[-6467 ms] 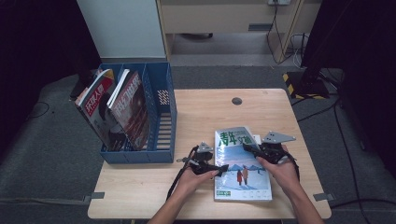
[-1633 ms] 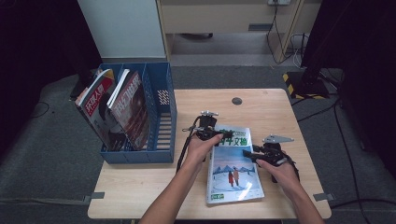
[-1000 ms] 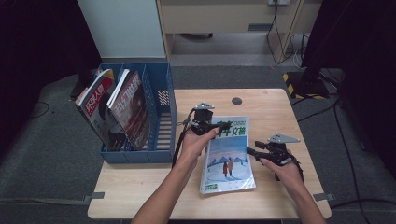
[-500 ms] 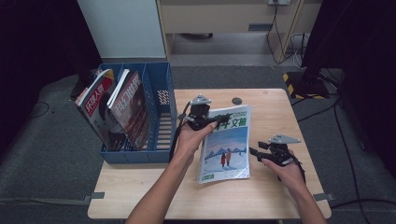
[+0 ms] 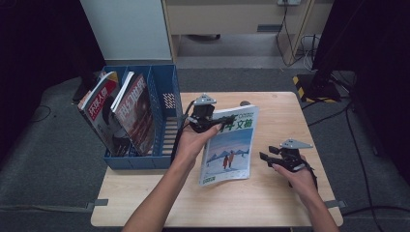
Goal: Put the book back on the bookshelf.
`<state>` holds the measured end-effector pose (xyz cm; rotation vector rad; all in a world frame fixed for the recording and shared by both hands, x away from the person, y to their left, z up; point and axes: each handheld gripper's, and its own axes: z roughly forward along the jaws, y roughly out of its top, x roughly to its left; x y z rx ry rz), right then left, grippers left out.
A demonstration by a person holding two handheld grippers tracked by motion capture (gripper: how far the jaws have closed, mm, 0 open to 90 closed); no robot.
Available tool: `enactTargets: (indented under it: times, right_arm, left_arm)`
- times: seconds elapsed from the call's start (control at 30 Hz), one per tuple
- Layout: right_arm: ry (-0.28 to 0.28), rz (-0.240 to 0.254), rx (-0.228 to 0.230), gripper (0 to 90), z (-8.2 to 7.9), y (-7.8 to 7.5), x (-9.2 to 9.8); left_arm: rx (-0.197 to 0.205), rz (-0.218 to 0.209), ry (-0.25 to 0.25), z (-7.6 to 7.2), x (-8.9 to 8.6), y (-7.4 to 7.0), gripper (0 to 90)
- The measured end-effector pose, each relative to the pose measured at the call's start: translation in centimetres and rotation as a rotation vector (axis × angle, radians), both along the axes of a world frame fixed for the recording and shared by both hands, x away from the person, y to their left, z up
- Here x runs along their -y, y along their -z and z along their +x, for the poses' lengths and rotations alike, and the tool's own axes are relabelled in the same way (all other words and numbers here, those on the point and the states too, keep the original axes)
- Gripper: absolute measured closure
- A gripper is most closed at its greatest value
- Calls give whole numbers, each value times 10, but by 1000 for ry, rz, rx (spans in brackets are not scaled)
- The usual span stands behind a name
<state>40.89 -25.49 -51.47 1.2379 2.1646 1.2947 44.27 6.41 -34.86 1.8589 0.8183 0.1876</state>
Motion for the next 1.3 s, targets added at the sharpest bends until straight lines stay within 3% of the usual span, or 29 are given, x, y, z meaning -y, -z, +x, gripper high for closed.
enactTargets:
  times: [0.6, 0.93, 1.3]
  right_arm:
    - [7, -23, -5, 440, 0, 2, 1]
    - [39, -123, -4, 361, 1, 7, 2]
    - [78, -173, -55, 286, 5, 16, 5]
  left_arm:
    - [51, 29, -59, -5, -27, -28, 734]
    - [54, -9, -95, -6, -41, -35, 734]
    - [67, -29, -98, -6, -42, -40, 734]
